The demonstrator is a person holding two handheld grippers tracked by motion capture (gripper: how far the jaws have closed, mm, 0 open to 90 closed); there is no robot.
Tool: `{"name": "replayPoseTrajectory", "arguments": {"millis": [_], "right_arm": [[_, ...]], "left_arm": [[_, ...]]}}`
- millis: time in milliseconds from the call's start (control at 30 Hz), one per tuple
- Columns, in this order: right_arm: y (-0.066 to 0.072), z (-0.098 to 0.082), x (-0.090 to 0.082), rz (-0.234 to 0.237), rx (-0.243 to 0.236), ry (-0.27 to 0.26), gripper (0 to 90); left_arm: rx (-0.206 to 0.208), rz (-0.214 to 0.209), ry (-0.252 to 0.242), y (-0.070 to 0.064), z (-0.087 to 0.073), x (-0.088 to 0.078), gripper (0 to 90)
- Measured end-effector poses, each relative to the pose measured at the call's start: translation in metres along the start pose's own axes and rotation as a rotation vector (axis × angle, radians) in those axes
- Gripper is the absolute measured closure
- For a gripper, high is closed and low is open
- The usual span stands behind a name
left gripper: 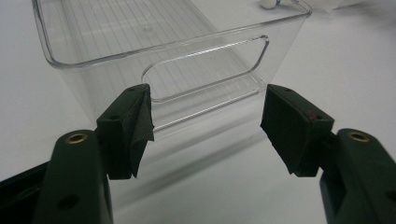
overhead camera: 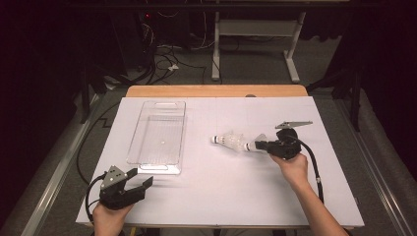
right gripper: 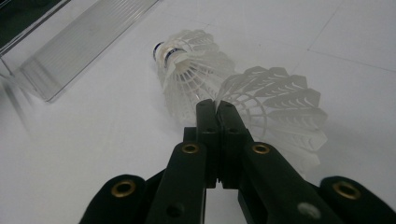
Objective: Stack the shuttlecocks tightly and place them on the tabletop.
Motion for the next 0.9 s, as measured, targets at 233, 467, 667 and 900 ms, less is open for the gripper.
{"name": "replayPoseTrajectory", "arguments": {"millis": [233,467,667,900], "right_arm": [[0.003,0.004,0.006,0.005,-0.004,-0.002,89.9],[0.002,0.006,0.008,0.0,0.003,-0.011,89.9],[0.003,0.008,0.01,-0.001,0.0,-0.014,89.9],[0.007,0.011,0.017,0.008,-0.007,-0.021,89.9]], "left_arm": [[-0.002,-0.001,0.003,0.0,0.0,0.001,34.6],[-0.003,-0.003,0.005,0.0,0.0,0.001,34.6],[-0.004,-0.003,0.005,0.0,0.0,0.001,34.5],[-0.005,-0.005,0.005,0.0,0.0,0.001,34.6]]}}
Point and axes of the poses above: each handheld gripper's, and its own axes: x roughly forward along the jaws, z roughly out of its top, y roughly to its left, the point moved 5 cm from there along x, roughly forward along the jaws, and after that the axes turned 5 degrees about -x, right-handed, at the moved point
